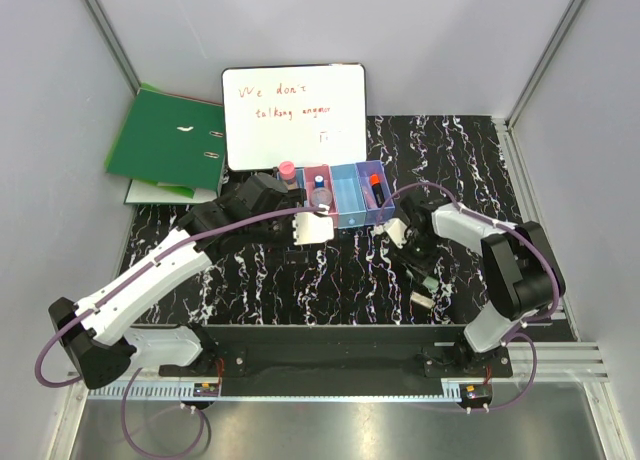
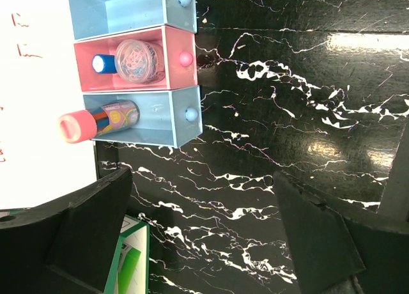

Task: Sort the stationery into containers
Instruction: Pick up the stationery from the corner of the board, then place the stationery in the storage box.

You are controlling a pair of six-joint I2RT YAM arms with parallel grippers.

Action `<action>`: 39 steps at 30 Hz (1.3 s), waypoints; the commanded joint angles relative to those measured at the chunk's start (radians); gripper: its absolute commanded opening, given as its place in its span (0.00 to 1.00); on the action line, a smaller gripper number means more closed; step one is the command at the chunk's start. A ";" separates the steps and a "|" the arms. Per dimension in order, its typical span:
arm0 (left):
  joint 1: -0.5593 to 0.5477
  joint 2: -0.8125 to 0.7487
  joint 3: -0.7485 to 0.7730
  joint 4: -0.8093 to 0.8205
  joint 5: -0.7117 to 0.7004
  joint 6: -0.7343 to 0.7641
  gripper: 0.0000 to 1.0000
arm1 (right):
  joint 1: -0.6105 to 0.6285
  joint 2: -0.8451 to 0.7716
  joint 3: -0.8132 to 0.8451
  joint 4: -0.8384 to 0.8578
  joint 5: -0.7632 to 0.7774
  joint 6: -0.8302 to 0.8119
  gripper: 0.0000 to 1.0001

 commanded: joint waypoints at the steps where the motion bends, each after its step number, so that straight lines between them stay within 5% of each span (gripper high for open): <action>1: -0.002 -0.003 0.039 0.043 -0.015 0.012 0.99 | 0.016 0.060 -0.008 0.120 -0.027 0.034 0.23; 5: -0.002 0.000 0.054 0.043 -0.015 0.015 0.99 | 0.017 0.054 0.010 0.120 -0.004 0.023 0.00; 19: -0.001 -0.036 0.036 0.043 -0.038 0.004 0.99 | 0.017 -0.079 0.288 -0.071 -0.133 0.123 0.00; 30: -0.001 -0.072 0.025 0.043 -0.066 0.016 0.99 | 0.017 0.010 0.460 -0.097 -0.161 0.196 0.00; 39: -0.001 -0.099 -0.004 0.041 -0.070 0.001 0.99 | 0.017 0.233 0.845 -0.090 -0.147 0.396 0.00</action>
